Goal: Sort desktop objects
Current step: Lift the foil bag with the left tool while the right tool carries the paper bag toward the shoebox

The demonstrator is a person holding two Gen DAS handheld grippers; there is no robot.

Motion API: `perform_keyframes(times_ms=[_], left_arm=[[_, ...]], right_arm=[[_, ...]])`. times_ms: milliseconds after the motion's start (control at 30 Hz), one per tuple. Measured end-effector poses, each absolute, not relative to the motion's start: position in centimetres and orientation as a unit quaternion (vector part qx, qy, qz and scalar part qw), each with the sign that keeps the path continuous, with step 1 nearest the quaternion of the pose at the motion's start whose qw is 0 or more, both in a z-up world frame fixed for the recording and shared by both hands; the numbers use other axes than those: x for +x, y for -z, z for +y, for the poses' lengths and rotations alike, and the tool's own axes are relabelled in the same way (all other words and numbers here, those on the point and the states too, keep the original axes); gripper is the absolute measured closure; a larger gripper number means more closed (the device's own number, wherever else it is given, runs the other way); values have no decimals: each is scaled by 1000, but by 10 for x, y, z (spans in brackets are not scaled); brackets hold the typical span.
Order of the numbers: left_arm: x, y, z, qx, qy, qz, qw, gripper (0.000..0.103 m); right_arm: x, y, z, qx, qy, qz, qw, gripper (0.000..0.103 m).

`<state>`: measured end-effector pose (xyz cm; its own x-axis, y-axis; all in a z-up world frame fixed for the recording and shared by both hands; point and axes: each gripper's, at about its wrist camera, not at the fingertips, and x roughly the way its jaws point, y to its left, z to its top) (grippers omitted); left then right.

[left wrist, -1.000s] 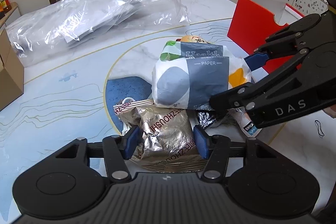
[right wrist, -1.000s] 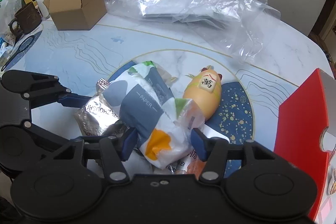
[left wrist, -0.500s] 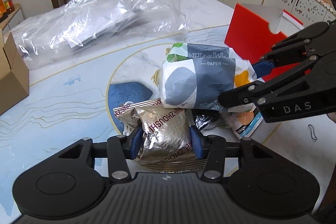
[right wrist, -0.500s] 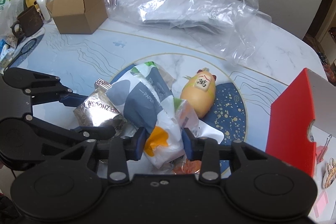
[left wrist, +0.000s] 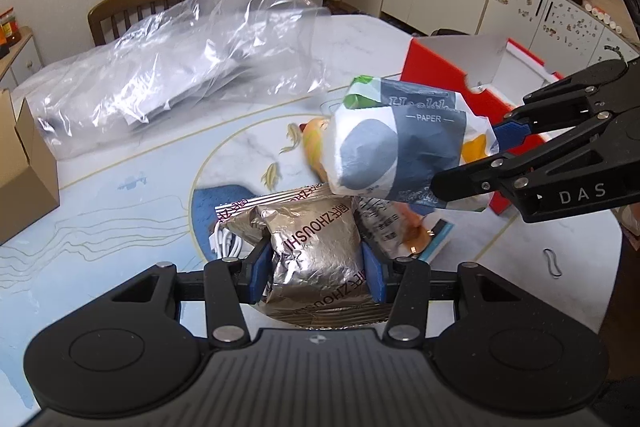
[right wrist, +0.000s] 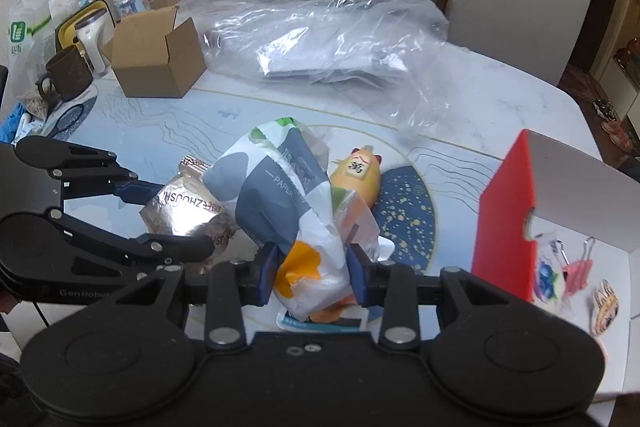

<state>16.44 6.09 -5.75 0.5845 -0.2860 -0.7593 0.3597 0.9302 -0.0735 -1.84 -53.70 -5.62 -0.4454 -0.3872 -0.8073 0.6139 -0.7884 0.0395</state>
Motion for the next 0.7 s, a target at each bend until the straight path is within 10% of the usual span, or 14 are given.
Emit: perform_keyframes(times_ms=[700], left_arm=[[155,-2,-3,61,241,382,890,56]], right_arm=[[-2,3,-448,423,862,102,260,67]])
